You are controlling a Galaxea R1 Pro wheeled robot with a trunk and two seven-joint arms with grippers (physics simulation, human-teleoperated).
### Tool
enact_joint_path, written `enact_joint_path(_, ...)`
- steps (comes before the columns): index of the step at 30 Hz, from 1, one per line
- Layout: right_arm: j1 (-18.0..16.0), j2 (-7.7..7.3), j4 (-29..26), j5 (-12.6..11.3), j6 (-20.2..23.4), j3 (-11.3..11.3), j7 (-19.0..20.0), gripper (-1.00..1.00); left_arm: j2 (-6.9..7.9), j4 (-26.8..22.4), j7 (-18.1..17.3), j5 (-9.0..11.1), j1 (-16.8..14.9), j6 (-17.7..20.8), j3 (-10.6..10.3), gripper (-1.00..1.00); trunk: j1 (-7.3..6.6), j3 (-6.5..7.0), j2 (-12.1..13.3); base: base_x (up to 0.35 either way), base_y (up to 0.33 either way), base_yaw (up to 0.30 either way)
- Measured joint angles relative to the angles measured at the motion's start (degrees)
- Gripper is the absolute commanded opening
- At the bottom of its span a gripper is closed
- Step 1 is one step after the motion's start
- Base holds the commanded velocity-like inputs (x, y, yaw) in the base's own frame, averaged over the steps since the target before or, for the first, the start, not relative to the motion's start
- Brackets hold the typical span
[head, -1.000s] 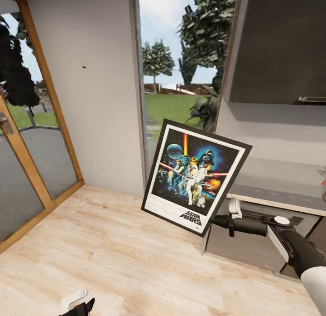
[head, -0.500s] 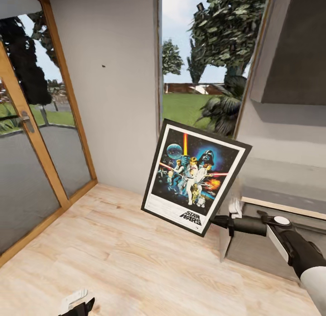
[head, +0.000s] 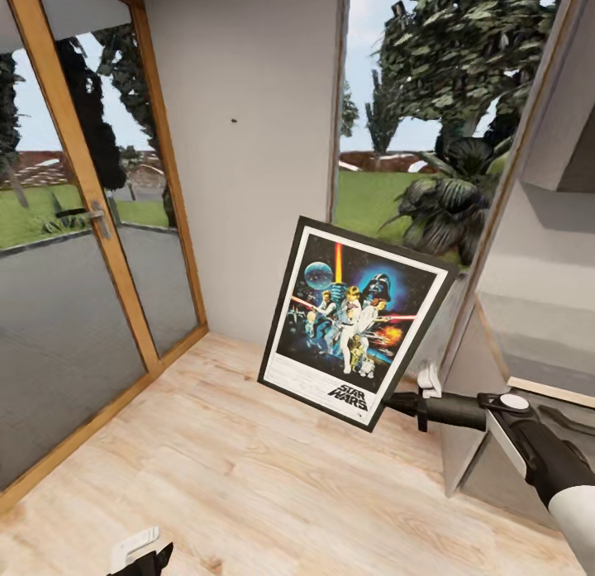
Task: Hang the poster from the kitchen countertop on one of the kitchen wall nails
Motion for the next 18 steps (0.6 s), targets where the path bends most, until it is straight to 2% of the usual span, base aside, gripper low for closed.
enact_joint_path(10, 0.0, -0.09, 0.04, -0.06, 0.02, -0.2, -0.1, -1.0, 0.01, -0.08, -0.02, -0.05, 0.0, -0.01, -0.02, 1.0, 0.0, 0.0, 0.0, 0.132, 0.338, 0.002)
enact_joint_path(12, 0.0, -0.13, 0.06, -0.01, 0.01, -0.22, -1.21, -1.0, 0.01, -0.08, -0.06, -0.05, 0.0, -0.05, -0.02, 1.0, 0.0, 0.0, 0.0, 0.139, 0.338, 0.0)
enact_joint_path(13, 0.0, -0.14, 0.07, 0.01, 0.01, -0.22, -2.02, -1.0, 0.0, -0.08, -0.06, -0.06, 0.0, -0.05, -0.02, 1.0, 0.0, 0.0, 0.0, 0.14, 0.338, 0.0)
enact_joint_path(14, 0.0, -0.16, 0.09, 0.09, 0.0, -0.19, -5.81, -1.0, 0.0, -0.09, -0.08, -0.06, 0.0, -0.07, -0.02, 1.0, 0.0, 0.0, 0.0, 0.14, 0.338, 0.0)
enact_joint_path(18, 0.0, -0.17, 0.1, 0.03, -0.08, -0.1, -10.8, -1.0, 0.02, -0.09, -0.09, -0.06, 0.0, -0.08, -0.02, 1.0, 0.0, 0.0, 0.0, 0.14, 0.338, 0.0)
